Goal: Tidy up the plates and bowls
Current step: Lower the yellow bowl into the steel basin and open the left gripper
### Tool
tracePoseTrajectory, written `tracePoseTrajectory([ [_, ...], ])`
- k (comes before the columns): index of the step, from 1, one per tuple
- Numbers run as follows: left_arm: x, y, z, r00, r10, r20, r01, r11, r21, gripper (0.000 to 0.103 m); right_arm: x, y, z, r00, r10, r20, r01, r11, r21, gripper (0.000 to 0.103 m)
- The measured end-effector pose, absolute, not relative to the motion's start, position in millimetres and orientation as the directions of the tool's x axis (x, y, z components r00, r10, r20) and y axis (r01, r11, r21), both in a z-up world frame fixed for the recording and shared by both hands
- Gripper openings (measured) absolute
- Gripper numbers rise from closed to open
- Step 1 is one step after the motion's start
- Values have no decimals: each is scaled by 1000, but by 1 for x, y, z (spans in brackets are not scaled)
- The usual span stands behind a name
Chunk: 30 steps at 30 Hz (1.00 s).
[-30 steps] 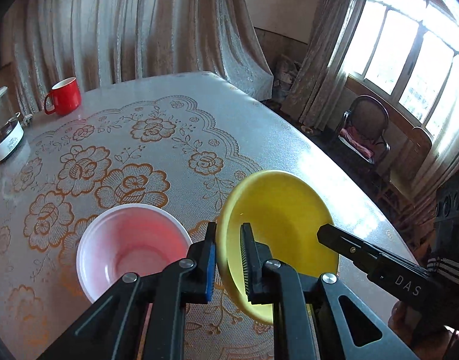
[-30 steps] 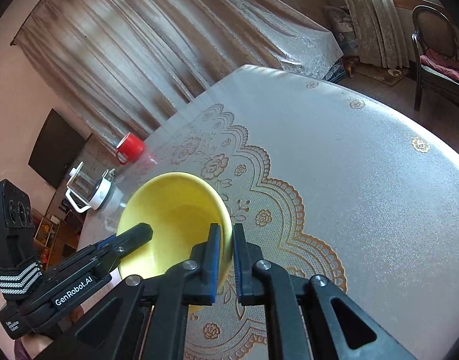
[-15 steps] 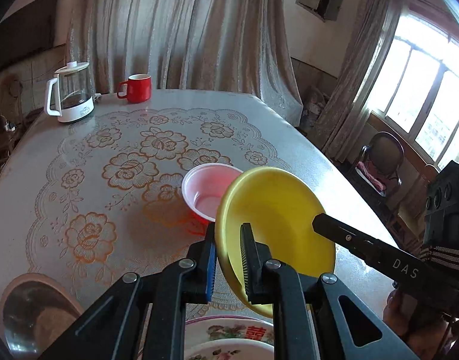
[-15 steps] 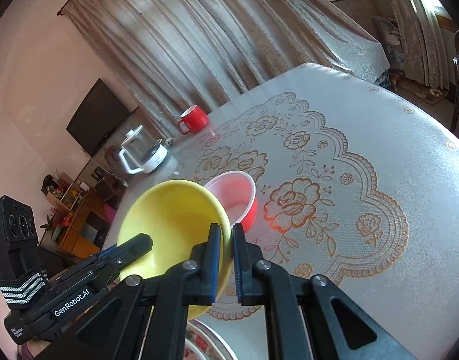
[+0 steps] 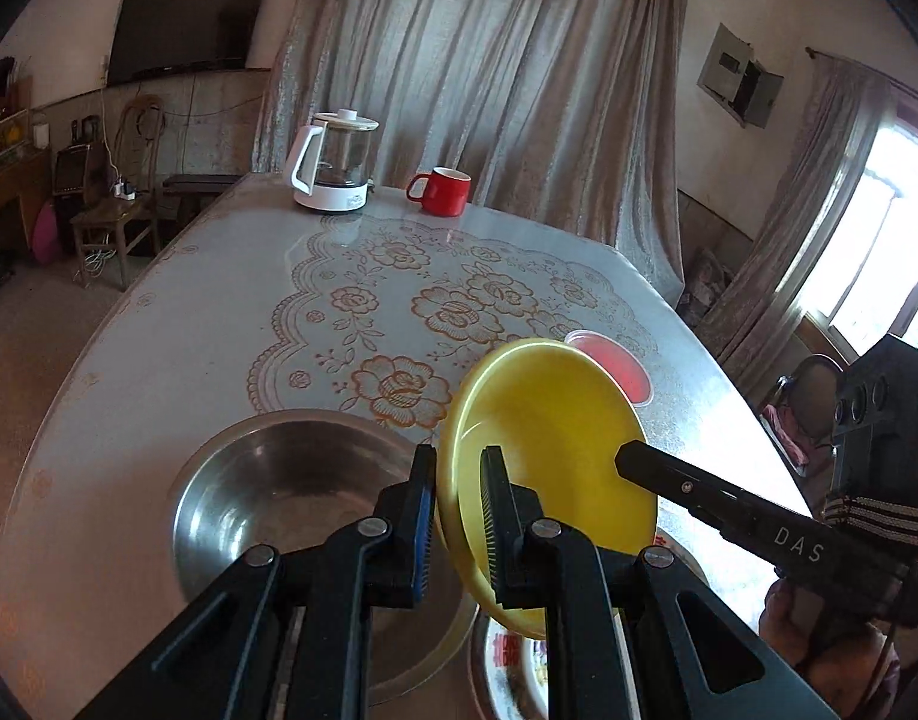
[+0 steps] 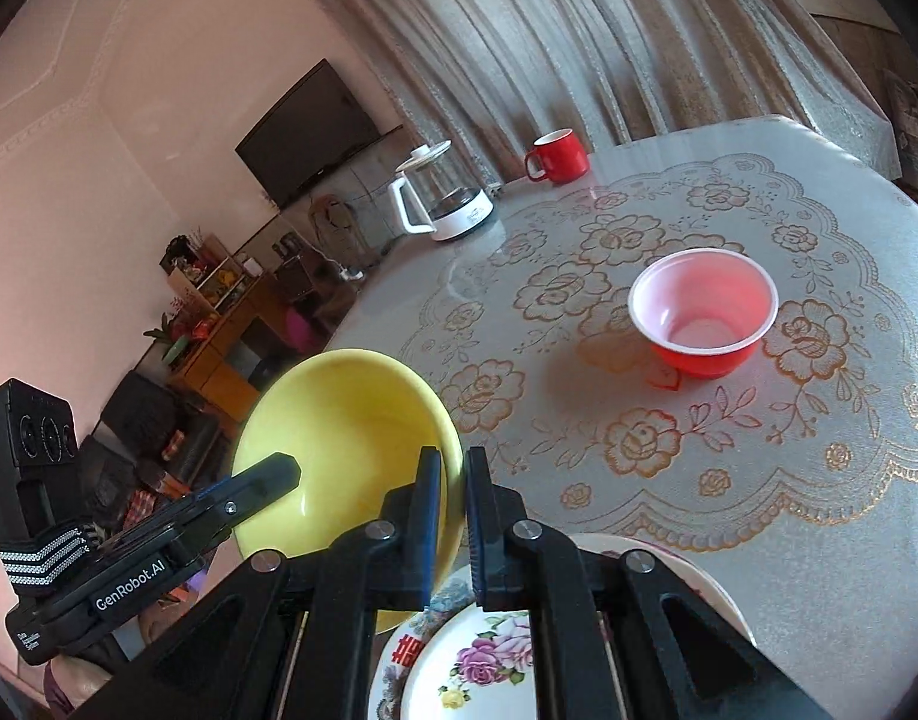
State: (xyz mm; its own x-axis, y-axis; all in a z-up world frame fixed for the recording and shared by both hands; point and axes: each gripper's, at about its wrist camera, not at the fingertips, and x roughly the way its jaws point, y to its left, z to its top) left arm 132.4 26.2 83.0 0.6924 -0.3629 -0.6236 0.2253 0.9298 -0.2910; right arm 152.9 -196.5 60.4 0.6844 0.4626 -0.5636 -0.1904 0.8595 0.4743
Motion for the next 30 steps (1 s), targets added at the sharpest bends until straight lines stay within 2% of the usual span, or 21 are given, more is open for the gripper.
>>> tracePoseTrajectory([
  [7, 133, 80, 53, 691, -301, -658, 97, 939, -329, 14, 164, -128, 45, 602, 499, -623, -265, 861, 434, 7],
  [12, 140, 98, 29, 677, -259, -689, 45, 949, -313, 14, 180, -98, 22, 531, 489, -692, -277, 872, 404, 7],
  [19, 154, 103, 5, 642, -251, -725, 33, 953, -301, 14, 189, -80, 3, 497, 447, -744, -278, 894, 351, 7],
  [24, 157, 95, -1, 649, -217, -729, 48, 968, -245, 15, 193, -74, -2, 507, 401, -763, -274, 914, 298, 7],
  [27, 159, 92, -1, 649, -209, -732, 57, 972, -227, 22, 194, -73, -4, 512, 378, -771, -272, 923, 272, 10],
  [29, 158, 92, 2, 648, -225, -728, 69, 969, -238, 33, 195, -73, -6, 506, 376, -776, -273, 923, 270, 10],
  [30, 158, 92, 3, 650, -225, -726, 69, 969, -238, 33, 194, -74, -6, 502, 381, -776, -272, 922, 277, 9],
])
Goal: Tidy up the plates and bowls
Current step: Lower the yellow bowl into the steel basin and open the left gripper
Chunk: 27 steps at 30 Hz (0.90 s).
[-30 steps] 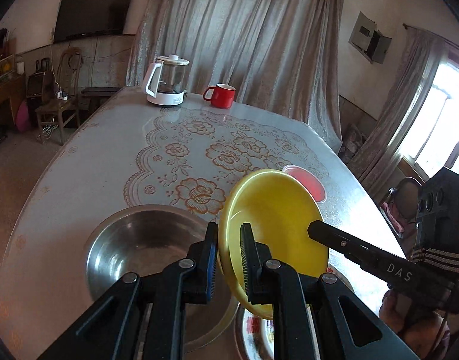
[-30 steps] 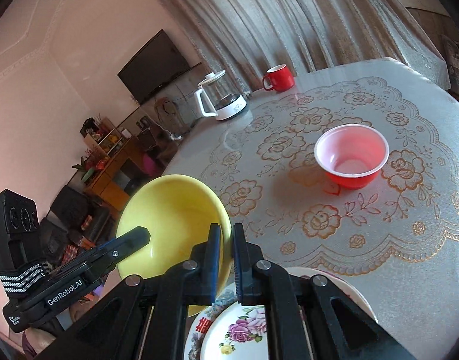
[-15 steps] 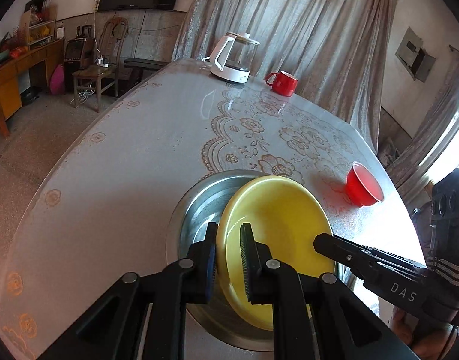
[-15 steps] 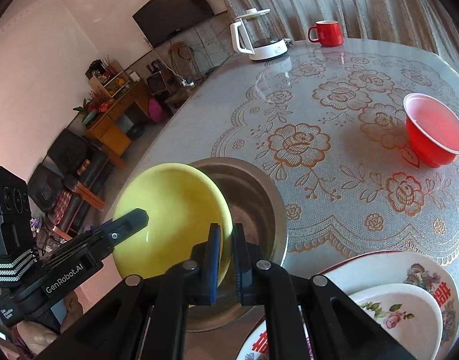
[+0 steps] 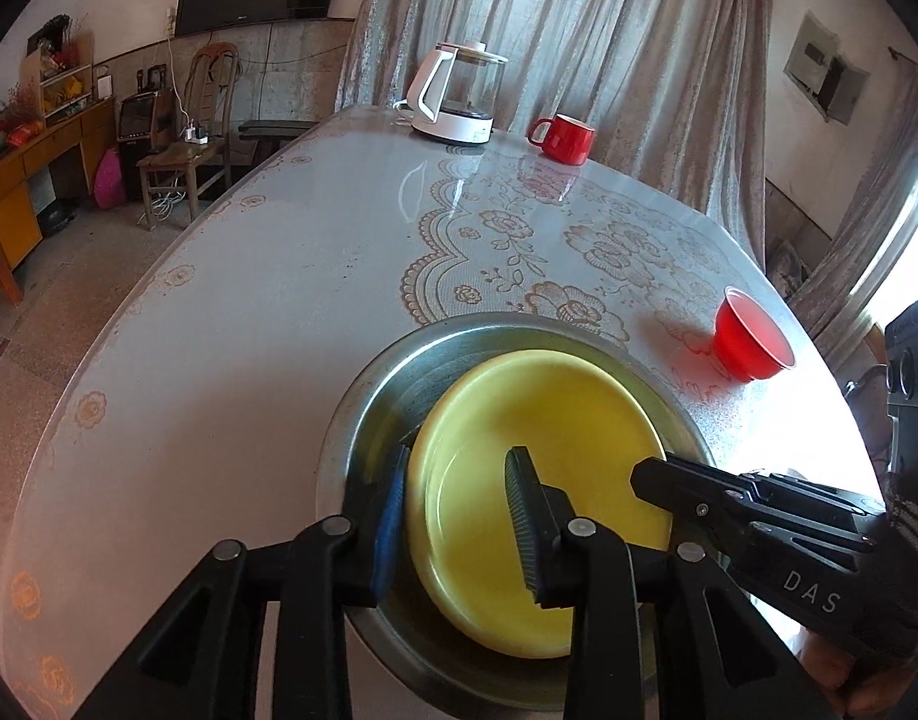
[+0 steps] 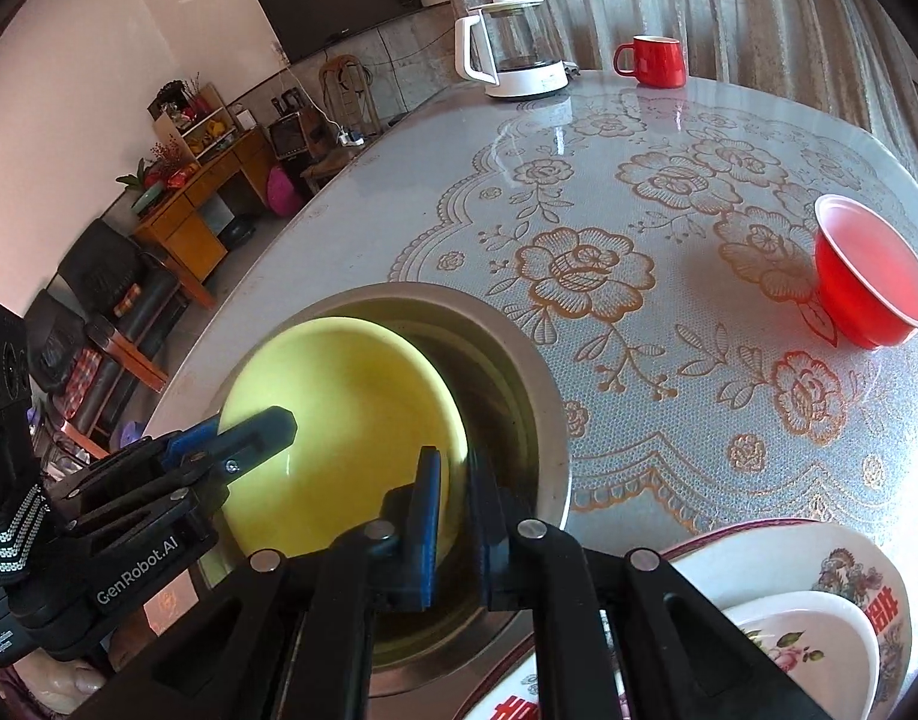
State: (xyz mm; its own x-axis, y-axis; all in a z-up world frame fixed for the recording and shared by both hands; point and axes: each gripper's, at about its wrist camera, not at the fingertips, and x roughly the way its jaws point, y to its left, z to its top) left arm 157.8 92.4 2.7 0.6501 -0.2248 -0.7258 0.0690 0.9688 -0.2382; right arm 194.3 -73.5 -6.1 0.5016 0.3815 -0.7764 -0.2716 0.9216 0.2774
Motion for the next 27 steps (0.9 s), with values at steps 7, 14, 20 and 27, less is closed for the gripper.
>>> tracePoseTrajectory([
  [7, 151, 84, 4, 686, -148, -713, 45, 986, -161, 34, 186, -76, -2, 521, 378, -765, -271, 923, 271, 10],
  [14, 148, 86, 6, 712, -110, -694, 12, 989, -145, 42, 180, -85, 2, 548, 381, -745, -258, 924, 284, 17],
  [20, 134, 85, 17, 742, -90, -664, -13, 989, -148, 42, 168, -94, 9, 574, 393, -718, -252, 919, 303, 20],
  [27, 114, 73, 27, 757, -96, -646, 4, 990, -143, 42, 152, -116, 17, 612, 392, -687, -217, 919, 330, 26],
])
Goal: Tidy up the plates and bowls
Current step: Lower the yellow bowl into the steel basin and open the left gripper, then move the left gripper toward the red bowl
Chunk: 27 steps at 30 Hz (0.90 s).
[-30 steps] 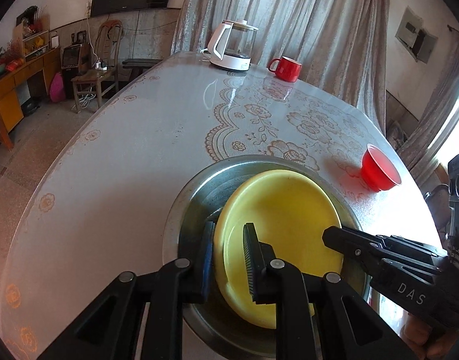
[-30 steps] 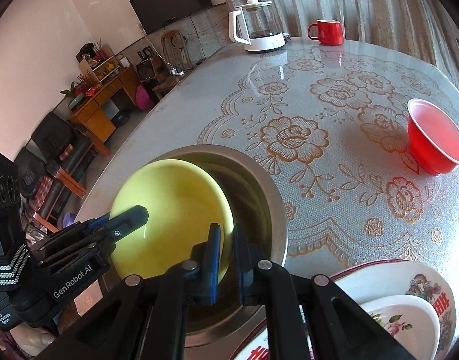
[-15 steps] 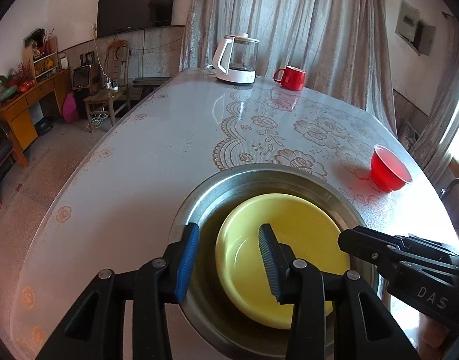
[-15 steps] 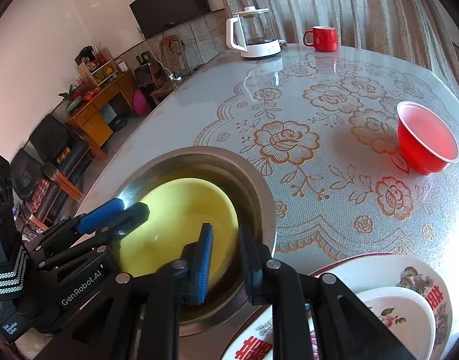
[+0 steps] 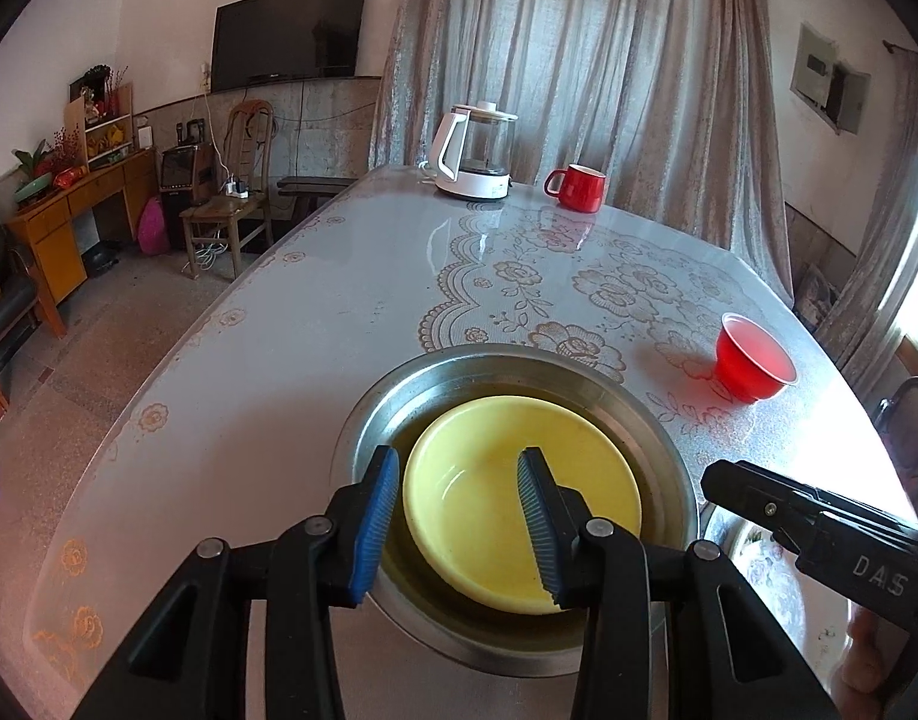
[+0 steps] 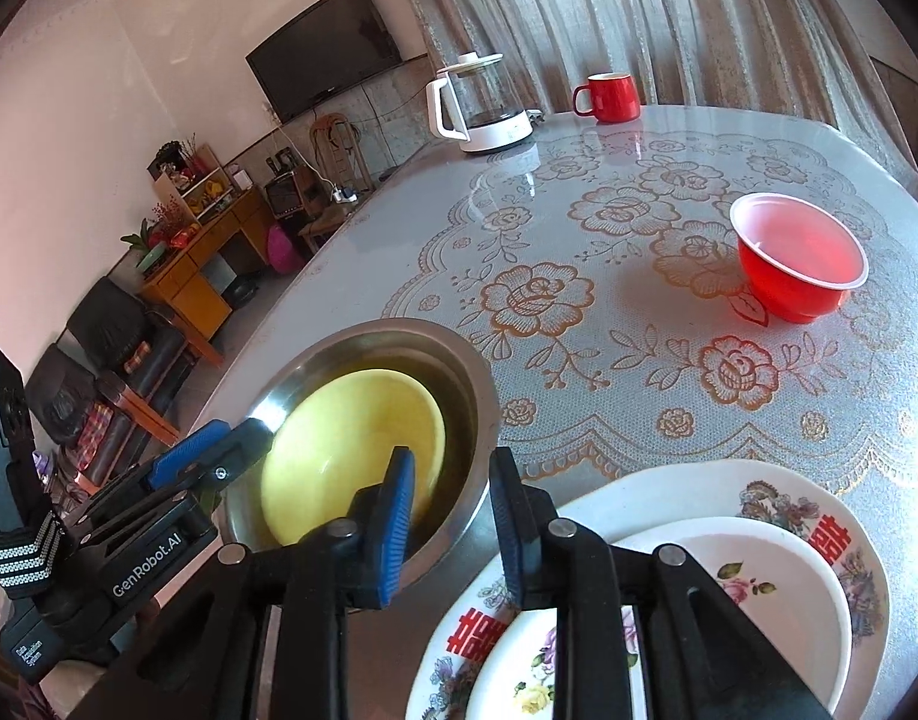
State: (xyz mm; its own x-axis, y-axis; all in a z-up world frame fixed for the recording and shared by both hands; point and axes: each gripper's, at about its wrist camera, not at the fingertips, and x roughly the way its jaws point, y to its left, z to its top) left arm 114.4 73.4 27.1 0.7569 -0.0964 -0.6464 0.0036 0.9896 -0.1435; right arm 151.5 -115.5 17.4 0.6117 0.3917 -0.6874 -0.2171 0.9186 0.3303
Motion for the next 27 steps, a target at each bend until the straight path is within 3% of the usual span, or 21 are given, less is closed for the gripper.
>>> tracePoseTrajectory([
  [14, 91, 46, 30, 757, -122, -642, 67, 992, -109, 42, 124, -167, 20, 675, 341, -654, -117, 925, 362, 40],
  [27, 94, 18, 28, 740, -140, -658, 129, 989, -66, 42, 110, -228, 12, 712, 282, -643, 15, 909, 416, 40],
])
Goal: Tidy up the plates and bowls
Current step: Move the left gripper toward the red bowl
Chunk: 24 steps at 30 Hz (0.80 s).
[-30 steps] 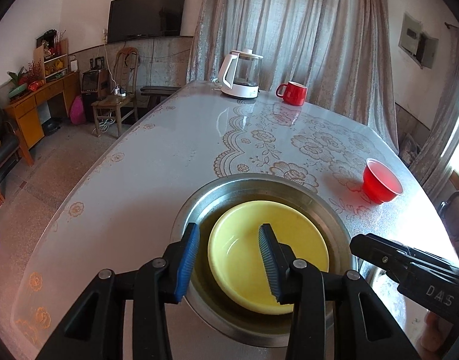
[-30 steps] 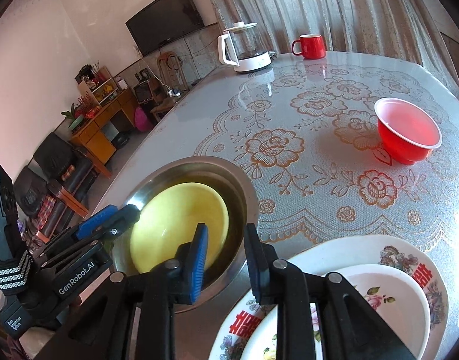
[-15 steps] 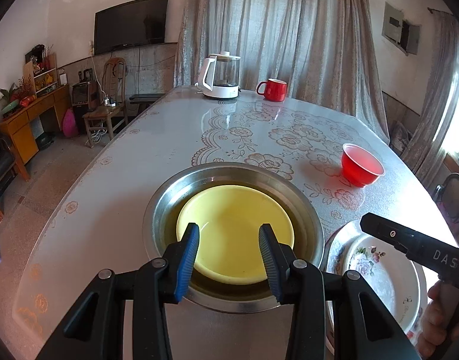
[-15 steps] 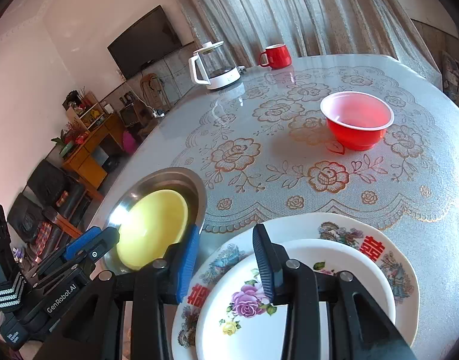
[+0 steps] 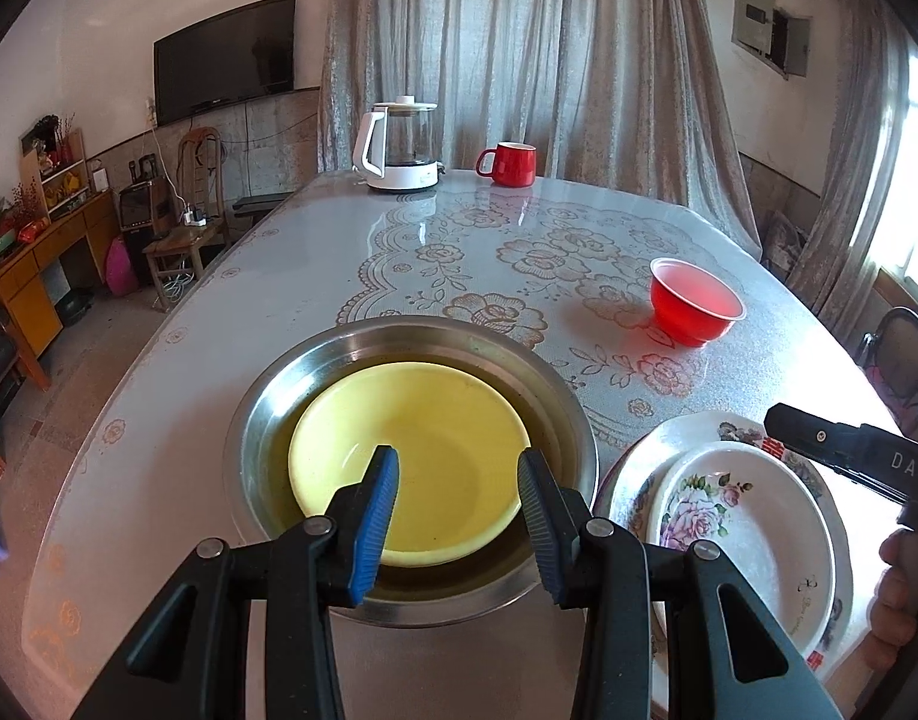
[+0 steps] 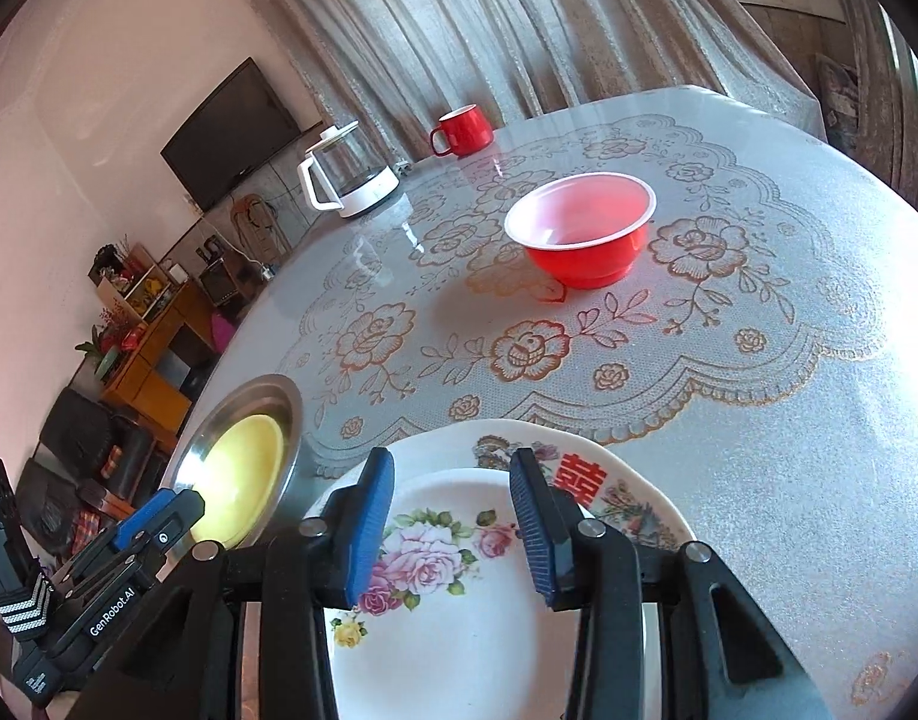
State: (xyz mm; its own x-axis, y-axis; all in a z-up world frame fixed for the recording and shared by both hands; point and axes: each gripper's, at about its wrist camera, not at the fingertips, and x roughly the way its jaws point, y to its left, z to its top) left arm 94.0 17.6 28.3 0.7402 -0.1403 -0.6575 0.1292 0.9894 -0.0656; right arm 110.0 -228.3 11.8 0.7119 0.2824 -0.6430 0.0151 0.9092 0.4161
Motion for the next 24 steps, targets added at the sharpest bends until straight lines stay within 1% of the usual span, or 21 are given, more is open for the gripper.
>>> tracePoseTrajectory([
  [13, 105, -6, 26, 710, -168, -684, 195, 980, -39, 42, 105, -271, 2, 721, 251, -646, 103, 883, 458, 40],
  [18, 117, -12, 30, 687, -196, -700, 201, 977, -76, 42, 107, -289, 1, 725, 225, -651, 148, 872, 466, 40],
  [24, 127, -25, 34, 671, -234, -704, 242, 966, -90, 42, 115, -306, 1, 728, 201, -656, 184, 864, 469, 40],
])
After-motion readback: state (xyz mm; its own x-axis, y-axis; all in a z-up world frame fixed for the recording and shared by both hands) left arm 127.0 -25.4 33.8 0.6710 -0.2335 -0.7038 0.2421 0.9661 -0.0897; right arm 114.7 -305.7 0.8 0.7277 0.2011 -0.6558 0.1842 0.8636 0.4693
